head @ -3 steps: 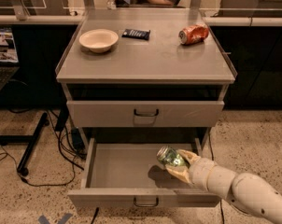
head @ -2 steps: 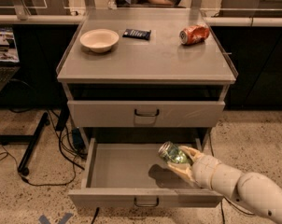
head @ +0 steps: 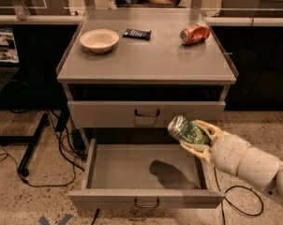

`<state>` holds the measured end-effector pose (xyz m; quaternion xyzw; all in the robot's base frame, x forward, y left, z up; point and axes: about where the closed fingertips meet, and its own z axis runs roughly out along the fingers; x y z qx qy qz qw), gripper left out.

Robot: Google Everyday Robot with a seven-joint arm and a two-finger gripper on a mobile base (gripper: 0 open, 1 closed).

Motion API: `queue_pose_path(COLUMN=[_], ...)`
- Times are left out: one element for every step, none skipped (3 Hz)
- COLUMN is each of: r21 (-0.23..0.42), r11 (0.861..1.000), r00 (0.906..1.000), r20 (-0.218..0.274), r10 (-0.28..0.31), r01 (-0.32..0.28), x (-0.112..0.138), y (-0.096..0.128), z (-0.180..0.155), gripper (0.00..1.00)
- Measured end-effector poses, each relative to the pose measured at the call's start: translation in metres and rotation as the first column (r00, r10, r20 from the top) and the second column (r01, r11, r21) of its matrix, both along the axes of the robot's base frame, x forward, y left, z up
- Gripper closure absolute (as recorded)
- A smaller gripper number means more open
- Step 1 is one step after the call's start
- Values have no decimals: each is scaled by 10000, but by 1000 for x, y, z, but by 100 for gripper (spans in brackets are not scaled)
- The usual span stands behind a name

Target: Pick green can from middle drawer and place on counter

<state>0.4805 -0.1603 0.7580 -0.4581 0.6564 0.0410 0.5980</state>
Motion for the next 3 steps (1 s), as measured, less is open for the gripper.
queue_pose_path(r21=[110,110,339], r11=[9996,9996,9994], r00=[9943,9943,9935], r20=[1041,1041,1135], r10=[242,242,10], r01=[-255,-255,-48], x=[13,13,18], y=[-5,-5,-6], z=[66,66,68], gripper=[100,100,100])
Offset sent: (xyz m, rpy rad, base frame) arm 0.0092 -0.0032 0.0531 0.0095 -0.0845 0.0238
